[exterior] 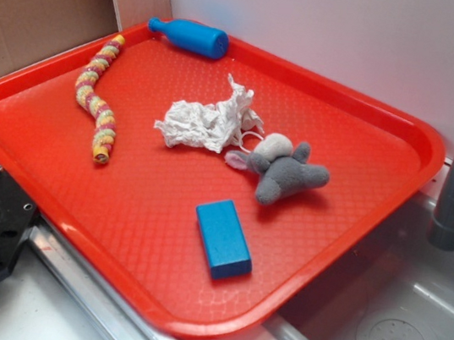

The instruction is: Grab the multicolored rope.

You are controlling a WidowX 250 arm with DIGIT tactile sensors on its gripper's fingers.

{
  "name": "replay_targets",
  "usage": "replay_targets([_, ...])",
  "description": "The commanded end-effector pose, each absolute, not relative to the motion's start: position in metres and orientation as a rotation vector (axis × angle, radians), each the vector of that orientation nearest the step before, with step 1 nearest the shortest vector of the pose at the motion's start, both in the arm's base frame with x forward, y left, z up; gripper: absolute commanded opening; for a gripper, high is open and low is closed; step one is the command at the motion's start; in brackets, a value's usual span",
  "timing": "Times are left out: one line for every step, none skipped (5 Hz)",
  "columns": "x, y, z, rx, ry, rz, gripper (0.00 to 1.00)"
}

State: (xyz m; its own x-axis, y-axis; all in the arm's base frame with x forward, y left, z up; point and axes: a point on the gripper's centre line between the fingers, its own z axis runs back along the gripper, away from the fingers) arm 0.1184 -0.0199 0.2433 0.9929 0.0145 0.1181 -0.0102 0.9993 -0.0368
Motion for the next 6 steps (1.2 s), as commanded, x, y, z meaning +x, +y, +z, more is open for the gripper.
replay_targets([0.118, -0.02, 0.243, -0.036, -0.119, 0.012, 1.0])
replay_targets([0.139, 0.024, 0.193, 0.063, -0.018, 0.249, 1.0])
replay_targets([0.161, 0.062, 0.154, 0.102, -0.056, 0.501, 1.0])
replay_targets([0.189, 0.077, 0.139, 0.115, -0.194, 0.696, 1.0])
replay_targets([0.194, 0.09, 0.116, 0.074, -0.226, 0.823, 1.0])
replay_targets([0.195, 0.099, 0.092, 0.077, -0.171, 0.929, 1.0])
